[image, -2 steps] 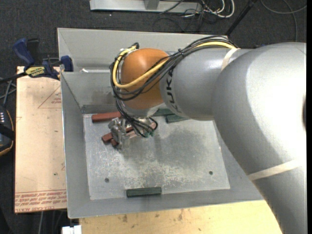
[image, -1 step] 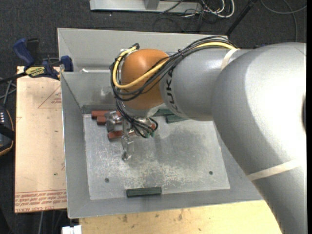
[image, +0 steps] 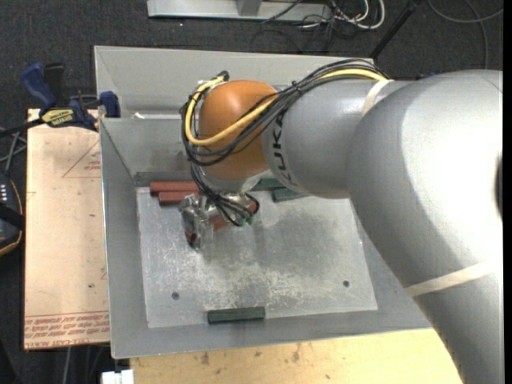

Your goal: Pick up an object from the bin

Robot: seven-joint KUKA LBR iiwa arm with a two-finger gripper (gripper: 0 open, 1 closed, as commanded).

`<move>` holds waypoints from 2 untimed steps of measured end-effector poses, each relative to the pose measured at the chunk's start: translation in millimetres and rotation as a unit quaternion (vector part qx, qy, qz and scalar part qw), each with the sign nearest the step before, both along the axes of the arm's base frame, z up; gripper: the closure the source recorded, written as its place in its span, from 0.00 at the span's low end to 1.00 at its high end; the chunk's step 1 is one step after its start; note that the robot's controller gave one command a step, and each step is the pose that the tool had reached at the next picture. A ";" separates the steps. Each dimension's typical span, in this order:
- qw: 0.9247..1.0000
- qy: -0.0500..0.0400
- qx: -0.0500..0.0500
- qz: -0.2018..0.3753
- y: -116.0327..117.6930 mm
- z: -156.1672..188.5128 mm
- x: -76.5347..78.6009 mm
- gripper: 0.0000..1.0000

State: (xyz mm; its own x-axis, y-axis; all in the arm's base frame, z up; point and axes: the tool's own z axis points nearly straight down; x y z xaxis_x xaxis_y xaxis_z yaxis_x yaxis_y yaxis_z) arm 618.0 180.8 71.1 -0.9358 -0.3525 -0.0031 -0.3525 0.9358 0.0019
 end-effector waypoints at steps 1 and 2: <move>1.000 0.000 0.000 0.000 0.0 0.0 0.0 1.00; 1.000 0.000 0.000 0.000 0.0 0.0 0.0 1.00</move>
Offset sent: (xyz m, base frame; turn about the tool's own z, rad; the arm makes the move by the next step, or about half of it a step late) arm 0.0000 0.0000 0.0000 0.0000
